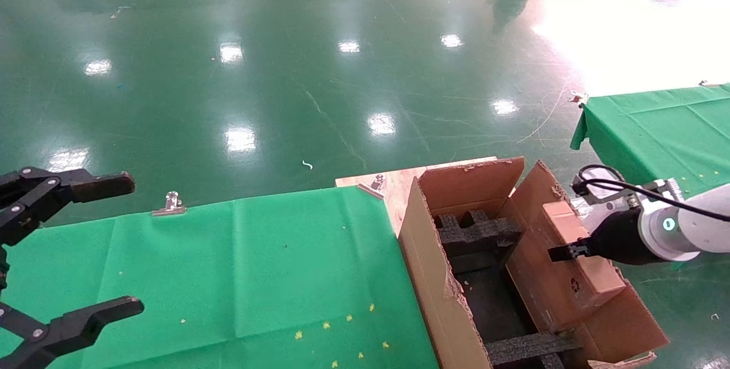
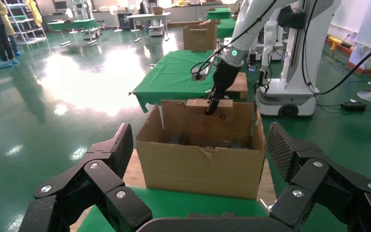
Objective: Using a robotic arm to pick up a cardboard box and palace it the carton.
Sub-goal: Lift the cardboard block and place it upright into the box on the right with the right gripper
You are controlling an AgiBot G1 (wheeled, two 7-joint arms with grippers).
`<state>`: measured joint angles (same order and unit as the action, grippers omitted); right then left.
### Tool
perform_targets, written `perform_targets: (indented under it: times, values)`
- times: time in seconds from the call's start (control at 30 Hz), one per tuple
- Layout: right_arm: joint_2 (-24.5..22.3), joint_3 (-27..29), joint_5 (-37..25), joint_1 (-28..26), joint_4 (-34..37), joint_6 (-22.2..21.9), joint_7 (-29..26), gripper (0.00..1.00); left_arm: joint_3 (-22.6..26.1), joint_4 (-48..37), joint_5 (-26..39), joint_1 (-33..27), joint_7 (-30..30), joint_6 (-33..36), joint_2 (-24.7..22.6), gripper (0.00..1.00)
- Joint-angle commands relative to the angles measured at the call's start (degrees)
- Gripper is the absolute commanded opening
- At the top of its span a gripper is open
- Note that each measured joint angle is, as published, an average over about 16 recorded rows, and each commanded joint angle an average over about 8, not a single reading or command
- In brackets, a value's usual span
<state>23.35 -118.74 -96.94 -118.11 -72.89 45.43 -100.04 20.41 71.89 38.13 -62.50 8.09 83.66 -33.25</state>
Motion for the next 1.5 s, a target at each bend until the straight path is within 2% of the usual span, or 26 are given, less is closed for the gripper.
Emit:
perform_targets:
  times: [0.03, 0.47, 1.4, 1.43, 1.5]
  values:
    - [0.29, -0.18, 0.13, 0.62, 0.36, -0.41, -0.07, 0.0, 0.0, 0.0, 0.0, 0.0, 0.0, 0.0, 0.0, 1.0]
    - [3.64, -1.03, 3.25, 5.76, 5.62, -2.77, 1.58, 0.0, 0.01, 0.0, 0.0, 0.0, 0.0, 0.0, 0.0, 1.0]
    - [13.79, 0.17, 12.63, 15.94, 21.26, -4.76, 10.51, 0.0, 0.02, 0.0, -0.01, 0.0, -0.01, -0.01, 0.01, 1.0]
    - [13.96, 0.24, 12.86, 16.12, 21.61, -4.74, 10.8, 0.05, 0.02, 0.0, -0.01, 0.0, -0.01, -0.01, 0.01, 1.0]
    - [14.35, 0.4, 13.37, 16.48, 22.36, -4.76, 11.42, 0.29, 0.02, 0.0, -0.01, 0.0, -0.01, -0.01, 0.01, 1.0]
